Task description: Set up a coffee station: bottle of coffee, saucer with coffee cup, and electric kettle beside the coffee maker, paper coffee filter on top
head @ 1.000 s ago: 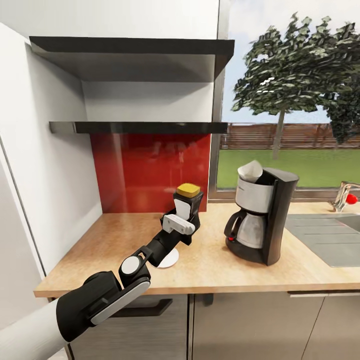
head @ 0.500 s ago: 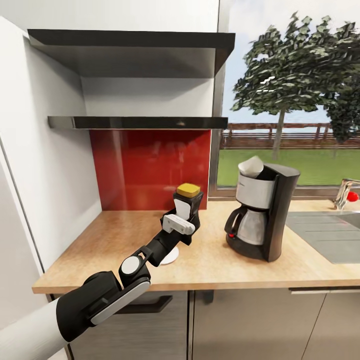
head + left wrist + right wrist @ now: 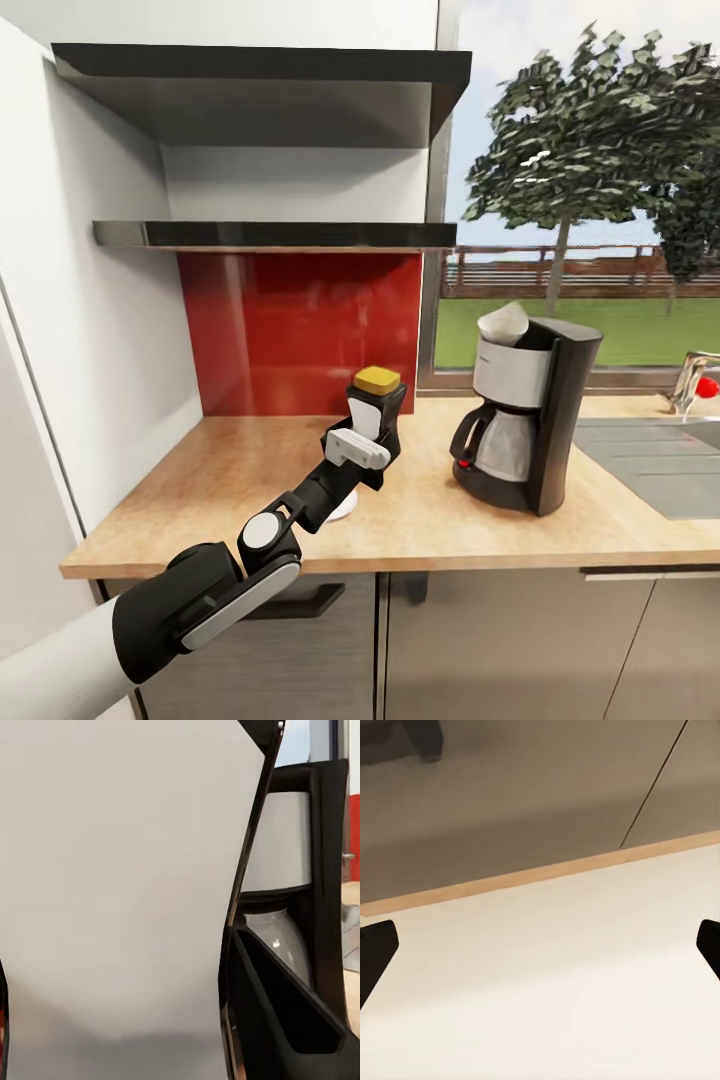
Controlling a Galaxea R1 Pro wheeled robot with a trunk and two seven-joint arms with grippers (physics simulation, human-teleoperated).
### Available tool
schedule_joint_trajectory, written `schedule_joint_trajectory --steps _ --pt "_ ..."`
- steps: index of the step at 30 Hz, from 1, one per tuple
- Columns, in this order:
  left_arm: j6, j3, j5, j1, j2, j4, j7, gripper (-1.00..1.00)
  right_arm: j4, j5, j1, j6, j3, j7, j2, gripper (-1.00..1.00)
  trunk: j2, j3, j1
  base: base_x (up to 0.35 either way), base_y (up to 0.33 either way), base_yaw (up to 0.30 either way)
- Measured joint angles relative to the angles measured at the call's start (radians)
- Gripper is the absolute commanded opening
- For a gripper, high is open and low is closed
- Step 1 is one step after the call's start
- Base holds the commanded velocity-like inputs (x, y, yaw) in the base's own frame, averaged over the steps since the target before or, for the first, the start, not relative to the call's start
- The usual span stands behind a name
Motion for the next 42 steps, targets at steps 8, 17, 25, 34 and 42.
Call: schedule_joint_trajectory --steps 8,17,25,34,42 --pt "0.002 0.003 0.002 0.0 -0.043 0.0 0.001 -1.0 0.0 0.0 0.0 0.0 0.0 0.0 0.0 1.0 -0.056 -0.025 0.031 0.0 0.0 0.0" --pt "0.007 0.006 0.039 0.0 -0.107 0.01 0.112 -1.0 0.0 0.0 0.0 0.0 0.0 0.0 0.0 1.0 -0.119 -0.053 0.065 0.0 0.0 0.0" --pt "0.008 0.007 0.044 0.0 -0.131 0.021 0.151 -1.0 0.0 0.0 0.0 0.0 0.0 0.0 0.0 1.0 -0.175 -0.078 0.096 0.0 0.0 0.0" --pt "0.007 0.007 0.043 0.0 -0.134 0.029 0.159 -1.0 0.0 0.0 0.0 0.0 0.0 0.0 0.0 1.0 -0.238 -0.107 0.13 0.0 0.0 0.0" --pt "0.007 0.007 0.043 0.0 -0.148 0.051 0.16 -1.0 0.001 0.0 0.0 0.0 0.0 0.0 0.0 1.0 -0.294 -0.132 0.161 0.0 0.0 0.0"
